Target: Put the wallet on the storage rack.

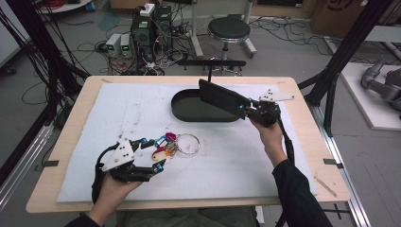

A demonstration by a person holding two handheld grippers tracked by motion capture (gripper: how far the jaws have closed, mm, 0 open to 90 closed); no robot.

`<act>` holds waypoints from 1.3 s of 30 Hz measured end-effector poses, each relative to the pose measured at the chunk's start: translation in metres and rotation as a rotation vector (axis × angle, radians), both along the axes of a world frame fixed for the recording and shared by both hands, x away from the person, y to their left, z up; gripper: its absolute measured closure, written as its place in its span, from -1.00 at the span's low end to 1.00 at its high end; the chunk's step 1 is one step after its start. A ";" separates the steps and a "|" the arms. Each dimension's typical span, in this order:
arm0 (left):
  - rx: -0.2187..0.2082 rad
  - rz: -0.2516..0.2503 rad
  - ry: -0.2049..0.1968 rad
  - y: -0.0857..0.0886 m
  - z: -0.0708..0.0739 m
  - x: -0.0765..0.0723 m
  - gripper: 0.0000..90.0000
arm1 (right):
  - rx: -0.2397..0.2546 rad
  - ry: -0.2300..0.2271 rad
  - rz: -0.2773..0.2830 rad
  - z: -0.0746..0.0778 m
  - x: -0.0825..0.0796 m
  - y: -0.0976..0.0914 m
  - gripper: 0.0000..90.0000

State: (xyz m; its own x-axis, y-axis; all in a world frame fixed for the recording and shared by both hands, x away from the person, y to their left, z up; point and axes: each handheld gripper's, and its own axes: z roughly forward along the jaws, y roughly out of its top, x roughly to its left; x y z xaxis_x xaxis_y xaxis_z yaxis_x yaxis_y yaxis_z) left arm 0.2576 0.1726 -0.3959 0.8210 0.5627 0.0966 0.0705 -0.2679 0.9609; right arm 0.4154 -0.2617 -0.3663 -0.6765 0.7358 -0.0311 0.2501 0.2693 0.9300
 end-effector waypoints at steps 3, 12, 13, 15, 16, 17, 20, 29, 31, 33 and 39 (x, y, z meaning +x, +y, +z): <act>-0.001 0.001 -0.006 0.000 0.000 -0.001 -0.44 | 0.005 0.000 -0.004 0.001 0.005 0.007 0.68; -0.001 0.009 -0.011 0.000 -0.001 -0.001 -0.45 | -0.008 0.001 -0.002 -0.001 0.018 0.023 0.68; 0.001 0.007 -0.015 -0.001 -0.001 0.000 -0.45 | -0.006 0.001 -0.002 -0.002 0.020 0.025 0.68; 0.002 0.007 -0.015 -0.001 -0.001 0.000 -0.45 | -0.006 -0.001 -0.002 -0.003 0.023 0.028 0.68; 0.003 0.005 -0.015 -0.001 -0.001 -0.001 -0.45 | -0.007 -0.003 -0.002 -0.003 0.024 0.030 0.68; 0.005 0.004 -0.016 -0.002 -0.001 -0.001 -0.45 | -0.007 -0.003 -0.002 -0.003 0.024 0.030 0.68; 0.008 0.000 -0.019 -0.003 -0.002 -0.001 -0.45 | -0.009 0.001 0.005 -0.005 0.029 0.036 0.68; 0.005 -0.004 -0.018 -0.004 -0.003 -0.001 -0.45 | -0.009 0.014 0.016 -0.016 0.040 0.043 0.68; 0.008 -0.005 -0.022 -0.004 -0.003 -0.001 -0.45 | -0.008 0.014 0.020 -0.018 0.042 0.044 0.68; 0.008 -0.006 -0.023 -0.005 -0.004 -0.001 -0.45 | -0.010 0.020 0.026 -0.020 0.044 0.047 0.68; 0.016 -0.013 -0.023 -0.007 -0.005 0.000 -0.45 | -0.021 0.032 0.047 -0.023 0.054 0.056 0.68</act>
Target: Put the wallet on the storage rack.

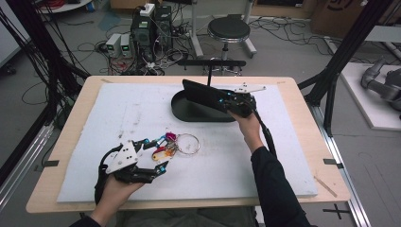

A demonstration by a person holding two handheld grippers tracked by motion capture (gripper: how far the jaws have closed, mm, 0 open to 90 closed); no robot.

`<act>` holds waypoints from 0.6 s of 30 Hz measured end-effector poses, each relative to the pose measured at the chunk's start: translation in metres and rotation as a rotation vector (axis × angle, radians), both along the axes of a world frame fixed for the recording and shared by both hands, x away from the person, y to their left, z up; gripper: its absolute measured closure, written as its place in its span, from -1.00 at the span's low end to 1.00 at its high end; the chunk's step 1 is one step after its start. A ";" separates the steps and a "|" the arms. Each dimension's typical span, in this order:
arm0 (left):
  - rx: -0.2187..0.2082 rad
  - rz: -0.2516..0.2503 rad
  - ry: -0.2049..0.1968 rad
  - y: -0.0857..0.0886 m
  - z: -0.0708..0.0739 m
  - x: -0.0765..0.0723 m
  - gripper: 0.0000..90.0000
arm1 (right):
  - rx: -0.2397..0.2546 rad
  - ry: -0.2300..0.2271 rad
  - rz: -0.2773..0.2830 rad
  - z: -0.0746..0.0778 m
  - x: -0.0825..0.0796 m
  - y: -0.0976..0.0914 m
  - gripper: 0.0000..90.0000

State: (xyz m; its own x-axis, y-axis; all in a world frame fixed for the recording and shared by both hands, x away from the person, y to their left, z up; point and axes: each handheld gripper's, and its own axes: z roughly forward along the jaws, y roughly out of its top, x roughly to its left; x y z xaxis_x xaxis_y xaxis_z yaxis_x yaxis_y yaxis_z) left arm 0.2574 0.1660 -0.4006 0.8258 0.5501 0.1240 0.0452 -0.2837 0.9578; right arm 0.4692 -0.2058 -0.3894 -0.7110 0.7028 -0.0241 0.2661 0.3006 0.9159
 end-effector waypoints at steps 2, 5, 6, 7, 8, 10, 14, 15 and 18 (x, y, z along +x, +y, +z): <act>-0.002 -0.003 -0.001 0.000 -0.001 0.000 -0.45 | 0.008 -0.002 0.016 -0.002 0.004 0.004 0.68; -0.002 -0.002 -0.001 0.000 -0.001 0.000 -0.45 | 0.004 -0.003 0.020 -0.005 0.006 0.007 0.68; -0.004 -0.001 0.000 0.000 -0.001 0.000 -0.45 | 0.006 -0.004 0.022 -0.006 0.007 0.008 0.68; -0.002 -0.001 0.000 0.000 -0.001 -0.001 -0.45 | 0.006 -0.002 0.025 -0.008 0.008 0.009 0.68; 0.000 -0.003 -0.001 0.001 -0.001 -0.001 -0.45 | 0.009 0.002 0.024 -0.009 0.009 0.009 0.68; -0.002 -0.003 -0.002 0.001 -0.001 -0.001 -0.45 | 0.007 0.004 0.025 -0.011 0.010 0.009 0.68; -0.004 -0.002 0.000 0.001 -0.001 -0.002 -0.45 | 0.010 0.009 0.014 -0.014 0.013 0.007 0.68; -0.003 -0.003 0.000 0.002 -0.002 -0.002 -0.45 | 0.012 0.010 0.013 -0.015 0.015 0.006 0.68; -0.001 -0.004 -0.002 0.001 -0.002 -0.002 -0.45 | 0.018 0.019 0.014 -0.017 0.017 0.002 0.67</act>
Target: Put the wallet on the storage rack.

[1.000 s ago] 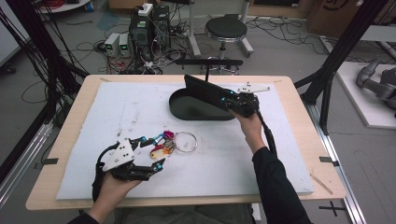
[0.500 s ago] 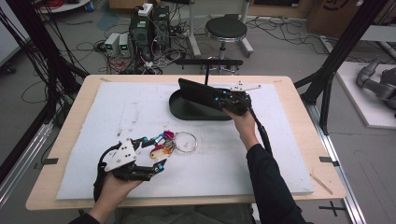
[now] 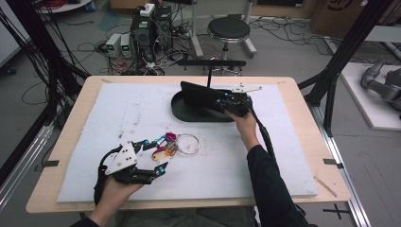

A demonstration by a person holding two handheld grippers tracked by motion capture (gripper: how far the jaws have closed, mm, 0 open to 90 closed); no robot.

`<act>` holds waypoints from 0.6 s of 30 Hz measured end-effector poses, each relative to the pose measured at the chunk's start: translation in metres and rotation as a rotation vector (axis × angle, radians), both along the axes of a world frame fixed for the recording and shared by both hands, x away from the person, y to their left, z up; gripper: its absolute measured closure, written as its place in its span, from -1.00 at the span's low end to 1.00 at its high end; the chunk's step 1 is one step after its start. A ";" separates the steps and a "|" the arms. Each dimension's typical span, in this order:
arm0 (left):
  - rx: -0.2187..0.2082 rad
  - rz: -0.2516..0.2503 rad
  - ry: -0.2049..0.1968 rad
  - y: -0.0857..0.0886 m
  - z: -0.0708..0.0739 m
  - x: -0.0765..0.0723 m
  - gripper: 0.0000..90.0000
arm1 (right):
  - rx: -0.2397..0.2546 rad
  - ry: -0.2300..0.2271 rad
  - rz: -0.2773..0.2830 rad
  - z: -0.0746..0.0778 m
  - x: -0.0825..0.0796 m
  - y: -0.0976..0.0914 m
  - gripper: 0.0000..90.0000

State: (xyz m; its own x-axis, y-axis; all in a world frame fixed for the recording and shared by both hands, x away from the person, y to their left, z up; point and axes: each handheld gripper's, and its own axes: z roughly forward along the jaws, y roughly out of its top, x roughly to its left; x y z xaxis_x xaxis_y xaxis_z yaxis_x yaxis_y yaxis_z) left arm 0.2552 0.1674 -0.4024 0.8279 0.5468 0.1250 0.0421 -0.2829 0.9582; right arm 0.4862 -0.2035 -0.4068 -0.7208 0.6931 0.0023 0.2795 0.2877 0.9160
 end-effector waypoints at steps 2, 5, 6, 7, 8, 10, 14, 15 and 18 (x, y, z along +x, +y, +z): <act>0.003 0.002 -0.004 0.000 0.000 0.000 -0.45 | -0.001 0.009 -0.003 -0.002 0.002 -0.003 0.66; 0.006 -0.001 -0.005 0.000 0.000 -0.001 -0.45 | -0.006 0.013 0.000 -0.003 0.004 -0.005 0.66; 0.008 -0.001 -0.006 0.000 0.000 -0.001 -0.45 | -0.008 0.016 -0.001 -0.004 0.004 -0.006 0.65; 0.007 0.000 -0.008 -0.001 0.000 -0.001 -0.45 | -0.012 0.021 -0.003 -0.004 0.004 -0.006 0.65; 0.007 0.000 -0.012 -0.001 0.000 -0.001 -0.45 | -0.021 0.015 -0.002 -0.005 0.005 -0.007 0.65; 0.007 -0.002 -0.014 -0.001 0.000 -0.001 -0.45 | -0.033 0.013 -0.006 -0.006 0.005 -0.007 0.63; 0.010 -0.005 -0.015 -0.002 0.000 -0.001 -0.45 | -0.059 0.046 -0.009 -0.011 0.008 -0.010 0.61; 0.010 -0.005 -0.015 -0.002 0.000 -0.002 -0.45 | -0.059 0.046 -0.009 -0.011 0.008 -0.010 0.61; 0.014 -0.004 -0.014 -0.002 -0.001 -0.001 -0.45 | -0.079 0.064 -0.010 -0.013 0.009 -0.010 0.60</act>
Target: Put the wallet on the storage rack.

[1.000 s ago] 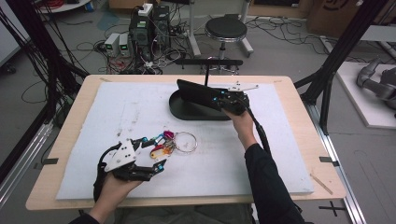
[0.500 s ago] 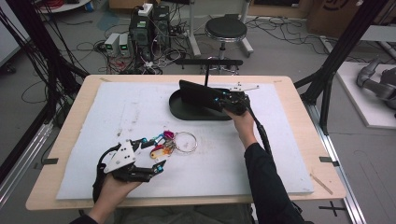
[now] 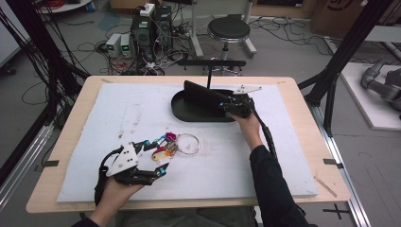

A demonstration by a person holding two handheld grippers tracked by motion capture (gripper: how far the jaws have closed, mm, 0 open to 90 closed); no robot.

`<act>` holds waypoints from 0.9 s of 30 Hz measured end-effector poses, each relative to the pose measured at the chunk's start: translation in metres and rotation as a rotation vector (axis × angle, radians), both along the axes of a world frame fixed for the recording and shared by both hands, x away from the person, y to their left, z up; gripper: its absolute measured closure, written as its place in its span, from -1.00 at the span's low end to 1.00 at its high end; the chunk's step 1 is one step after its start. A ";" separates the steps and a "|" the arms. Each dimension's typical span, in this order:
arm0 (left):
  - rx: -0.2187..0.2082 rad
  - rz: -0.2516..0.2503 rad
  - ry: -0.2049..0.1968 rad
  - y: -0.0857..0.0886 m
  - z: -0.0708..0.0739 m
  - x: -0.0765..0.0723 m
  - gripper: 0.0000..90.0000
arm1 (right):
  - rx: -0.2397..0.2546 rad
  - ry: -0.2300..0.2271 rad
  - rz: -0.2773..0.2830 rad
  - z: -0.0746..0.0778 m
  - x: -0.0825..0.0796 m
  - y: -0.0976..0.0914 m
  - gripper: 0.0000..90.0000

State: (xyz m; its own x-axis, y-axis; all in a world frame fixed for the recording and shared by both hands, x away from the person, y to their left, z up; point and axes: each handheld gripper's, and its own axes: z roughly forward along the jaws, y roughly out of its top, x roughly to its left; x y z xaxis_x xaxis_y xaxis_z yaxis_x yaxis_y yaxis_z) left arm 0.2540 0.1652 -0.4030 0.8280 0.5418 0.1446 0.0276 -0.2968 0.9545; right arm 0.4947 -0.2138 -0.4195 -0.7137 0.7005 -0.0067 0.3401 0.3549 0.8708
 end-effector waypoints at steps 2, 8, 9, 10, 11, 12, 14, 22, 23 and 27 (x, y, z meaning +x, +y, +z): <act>-0.001 0.000 0.002 0.000 0.000 0.000 -0.45 | -0.030 0.001 -0.002 0.000 0.000 0.000 0.56; 0.007 -0.003 0.000 0.000 0.000 0.001 -0.45 | -0.044 0.014 -0.005 0.000 -0.001 0.000 0.52; 0.005 -0.002 0.000 -0.001 -0.001 0.001 -0.45 | -0.052 0.011 -0.006 0.000 -0.001 0.000 0.51; 0.004 -0.001 0.001 -0.001 -0.001 0.001 -0.45 | -0.060 0.006 -0.009 0.001 -0.002 0.001 0.49; 0.005 -0.001 0.001 -0.001 -0.001 0.001 -0.45 | -0.066 0.003 -0.012 0.002 -0.003 0.002 0.46; 0.006 -0.002 0.003 -0.001 -0.001 0.001 -0.45 | -0.066 0.003 -0.012 0.002 -0.003 0.002 0.46; 0.006 -0.003 0.004 -0.002 -0.001 0.002 -0.45 | -0.069 -0.001 -0.026 0.003 -0.004 0.001 0.39; 0.013 -0.002 0.002 -0.003 -0.001 0.004 -0.45 | -0.080 -0.012 -0.087 0.012 -0.009 -0.007 -0.03; 0.015 -0.001 0.002 -0.002 -0.001 0.004 -0.45 | -0.067 -0.015 -0.094 0.016 -0.014 -0.012 -0.10; 0.015 0.011 0.014 -0.002 -0.001 0.008 -0.45 | -0.030 -0.026 -0.088 0.025 -0.023 -0.023 -0.16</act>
